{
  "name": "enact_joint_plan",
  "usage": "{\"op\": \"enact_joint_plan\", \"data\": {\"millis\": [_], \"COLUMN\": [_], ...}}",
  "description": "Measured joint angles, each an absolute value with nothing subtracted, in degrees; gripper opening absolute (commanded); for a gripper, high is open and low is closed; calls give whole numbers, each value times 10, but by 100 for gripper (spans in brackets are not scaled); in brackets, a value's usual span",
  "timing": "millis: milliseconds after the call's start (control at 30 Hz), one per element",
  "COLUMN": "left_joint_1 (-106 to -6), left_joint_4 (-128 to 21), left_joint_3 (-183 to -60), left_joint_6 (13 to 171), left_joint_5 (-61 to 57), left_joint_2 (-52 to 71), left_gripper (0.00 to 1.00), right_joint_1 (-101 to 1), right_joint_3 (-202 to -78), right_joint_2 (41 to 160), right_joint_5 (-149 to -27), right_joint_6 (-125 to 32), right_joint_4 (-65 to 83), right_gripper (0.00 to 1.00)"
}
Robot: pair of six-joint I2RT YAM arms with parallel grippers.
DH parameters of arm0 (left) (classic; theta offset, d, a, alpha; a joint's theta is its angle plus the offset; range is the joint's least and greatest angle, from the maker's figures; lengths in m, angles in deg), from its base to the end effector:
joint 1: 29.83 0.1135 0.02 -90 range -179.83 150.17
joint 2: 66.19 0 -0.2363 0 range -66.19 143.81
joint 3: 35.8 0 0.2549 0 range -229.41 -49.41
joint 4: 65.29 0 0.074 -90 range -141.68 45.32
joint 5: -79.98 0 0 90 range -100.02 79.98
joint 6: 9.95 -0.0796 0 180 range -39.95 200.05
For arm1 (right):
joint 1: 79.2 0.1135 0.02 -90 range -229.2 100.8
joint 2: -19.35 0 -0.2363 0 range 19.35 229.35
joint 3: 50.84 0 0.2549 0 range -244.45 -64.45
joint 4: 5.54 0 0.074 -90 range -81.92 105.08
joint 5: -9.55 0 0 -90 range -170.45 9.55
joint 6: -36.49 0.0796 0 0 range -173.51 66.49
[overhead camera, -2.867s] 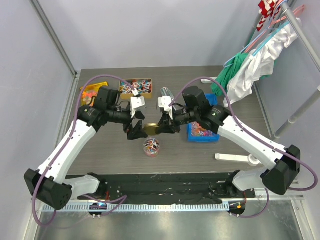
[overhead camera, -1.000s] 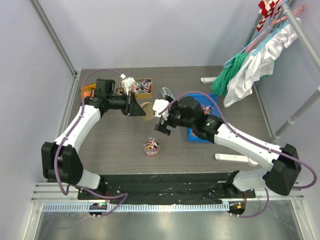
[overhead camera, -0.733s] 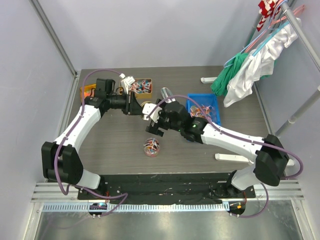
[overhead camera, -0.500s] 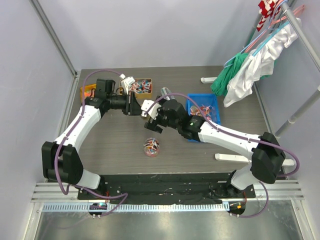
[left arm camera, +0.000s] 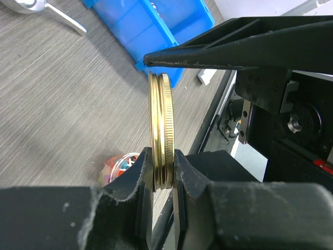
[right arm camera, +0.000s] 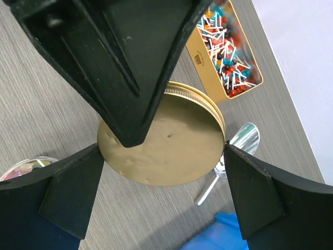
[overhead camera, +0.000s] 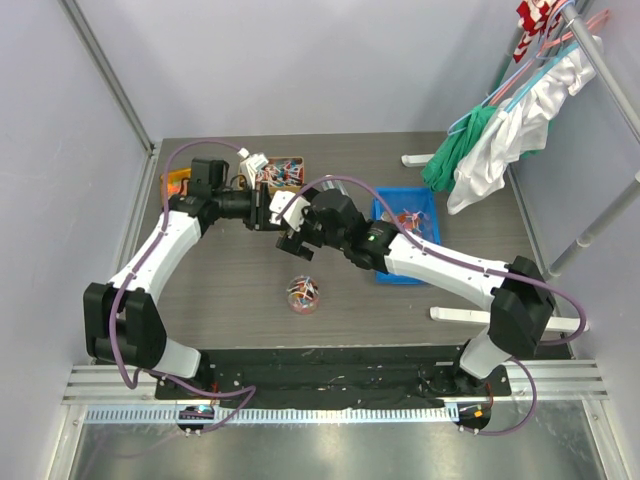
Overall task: Pack the candies
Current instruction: Pick up the bottle lid at the center of the board.
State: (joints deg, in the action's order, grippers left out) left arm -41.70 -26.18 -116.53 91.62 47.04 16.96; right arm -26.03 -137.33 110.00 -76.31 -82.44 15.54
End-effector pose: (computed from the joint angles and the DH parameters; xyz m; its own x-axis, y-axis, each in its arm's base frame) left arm 0.3134 -0.1341 0.2596 -0.7814 0.0528 -0.6218 0.5818 0.4221 -0.6953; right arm 0.2538 0.3293 0.2659 0.1435 -0.6132 -0.7768 -0.7881 0.4039 -0.4645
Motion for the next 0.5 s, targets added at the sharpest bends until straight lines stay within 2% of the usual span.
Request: {"op": "enact_joint_plan", "data": {"millis": [167,400,467,500], "left_joint_1": [-417,-417,-417,-417], "left_joint_4": [-262,-262,-262,-262], "left_joint_3": [-1162,-1157,-1157,-1156], "left_joint_6": [916,913,913,913], "left_joint_5": [471,470,470,470], "left_joint_2": [170,170,170,170], "left_gripper": [1,1,3,8], "right_joint_1": [-259,-256,-256,-256], "right_joint_3": [-1381,-1382,-1382,-1382], "right_joint_2": [1106,1109,1109,1109], "right_joint_5": [-766,-774,-777,-778], "right_joint_6": [-820,-817,-817,-816], "right_joint_4": [159,164,165,166], "right_gripper": [98,65,65,65]}}
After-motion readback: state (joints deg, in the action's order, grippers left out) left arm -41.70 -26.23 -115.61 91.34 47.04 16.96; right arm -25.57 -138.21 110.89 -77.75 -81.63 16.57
